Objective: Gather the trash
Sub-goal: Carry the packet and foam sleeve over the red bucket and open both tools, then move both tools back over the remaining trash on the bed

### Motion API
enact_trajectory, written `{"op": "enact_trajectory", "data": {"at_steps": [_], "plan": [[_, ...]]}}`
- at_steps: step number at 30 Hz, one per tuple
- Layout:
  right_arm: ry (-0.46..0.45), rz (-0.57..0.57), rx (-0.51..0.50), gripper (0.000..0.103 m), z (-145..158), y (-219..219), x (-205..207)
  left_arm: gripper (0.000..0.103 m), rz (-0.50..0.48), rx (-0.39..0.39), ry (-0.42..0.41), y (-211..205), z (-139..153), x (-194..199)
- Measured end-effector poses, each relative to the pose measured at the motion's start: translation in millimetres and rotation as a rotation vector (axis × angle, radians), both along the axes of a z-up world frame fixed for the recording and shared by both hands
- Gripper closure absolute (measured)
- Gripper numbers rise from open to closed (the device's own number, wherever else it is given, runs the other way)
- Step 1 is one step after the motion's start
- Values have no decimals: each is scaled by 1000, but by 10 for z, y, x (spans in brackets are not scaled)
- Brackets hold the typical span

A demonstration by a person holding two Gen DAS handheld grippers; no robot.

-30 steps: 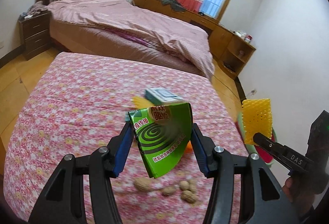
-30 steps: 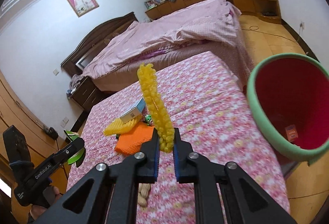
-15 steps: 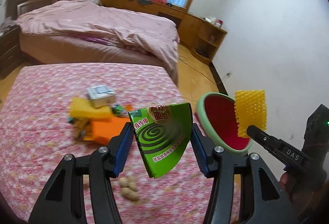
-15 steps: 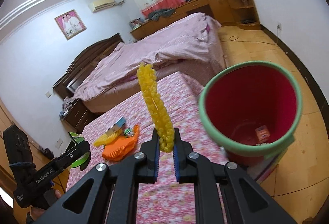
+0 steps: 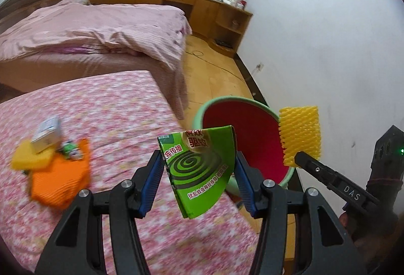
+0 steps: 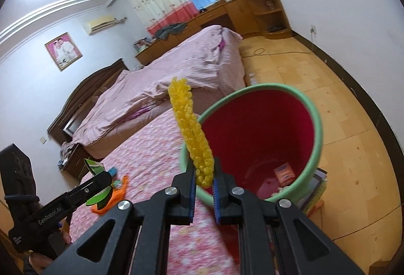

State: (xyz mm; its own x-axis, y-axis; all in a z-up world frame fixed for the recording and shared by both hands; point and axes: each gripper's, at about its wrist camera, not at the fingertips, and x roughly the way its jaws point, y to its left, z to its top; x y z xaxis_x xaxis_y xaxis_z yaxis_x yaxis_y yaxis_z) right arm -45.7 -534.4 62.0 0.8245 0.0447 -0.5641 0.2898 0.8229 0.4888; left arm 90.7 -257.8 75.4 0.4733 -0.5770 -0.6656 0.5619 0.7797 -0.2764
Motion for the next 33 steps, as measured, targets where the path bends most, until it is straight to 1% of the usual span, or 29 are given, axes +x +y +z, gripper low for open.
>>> {"op": "enact_trajectory", "data": {"at_steps": [6,13,15,17,20,23,25,27,28,30,32,33], "plan": [[26,-44,27,90,-193,-280,27,47,-77,31,7,-438,-154,72],[56,-61,45,89,-360,-503,160,46,-141,77,6,-786,-277,144],[58,-72,55,87,-399,-553,177,44,-162,95,-1,-855,-290,141],[56,-79,60,87,-422,-595,186,37,-170,104,-18,-895,-292,138],[64,-89,78,87,-475,-636,210,32,-162,98,-44,-912,-290,110],[80,-98,91,85,-513,-637,214,30,-144,111,-33,-906,-306,111],[87,-85,87,81,-529,-622,221,30,-141,114,-18,-881,-307,136],[90,-77,81,71,-524,-609,233,30,-126,106,-9,-823,-268,120],[88,-74,77,69,-509,-598,239,30,-119,100,-7,-796,-253,128],[75,-76,77,60,-485,-580,230,30,-108,87,-10,-731,-214,125],[68,-78,84,54,-481,-581,224,30,-97,84,-17,-666,-173,111],[66,-78,86,54,-480,-581,221,30,-94,83,-19,-640,-155,104]]}}
